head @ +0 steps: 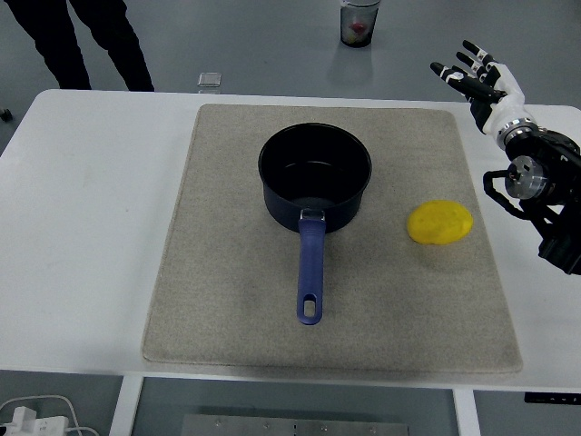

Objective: Put the potato in the blue pot

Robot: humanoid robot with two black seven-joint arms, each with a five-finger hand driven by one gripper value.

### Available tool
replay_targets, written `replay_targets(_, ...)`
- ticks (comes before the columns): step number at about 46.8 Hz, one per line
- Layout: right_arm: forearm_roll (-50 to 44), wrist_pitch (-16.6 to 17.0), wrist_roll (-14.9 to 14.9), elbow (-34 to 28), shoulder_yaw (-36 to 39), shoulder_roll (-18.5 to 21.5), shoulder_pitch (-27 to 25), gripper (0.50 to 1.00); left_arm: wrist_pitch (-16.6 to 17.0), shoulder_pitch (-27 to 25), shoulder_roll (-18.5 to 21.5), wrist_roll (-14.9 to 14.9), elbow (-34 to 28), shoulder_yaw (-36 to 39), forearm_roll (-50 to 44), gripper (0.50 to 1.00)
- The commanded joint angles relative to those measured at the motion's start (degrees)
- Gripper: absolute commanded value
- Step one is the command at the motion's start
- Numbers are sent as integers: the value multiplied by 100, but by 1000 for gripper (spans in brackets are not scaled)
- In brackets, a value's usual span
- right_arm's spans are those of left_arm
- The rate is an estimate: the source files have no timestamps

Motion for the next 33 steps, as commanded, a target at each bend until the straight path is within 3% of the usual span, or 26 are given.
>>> replay_targets(1,0,0,0,0,0,0,-1,936,-8,4,0,29,-9,0,0,996)
replay_targets(33,-52,70,0,193,-342,0,-27,936,-8,-5,0,38,26,9,0,996)
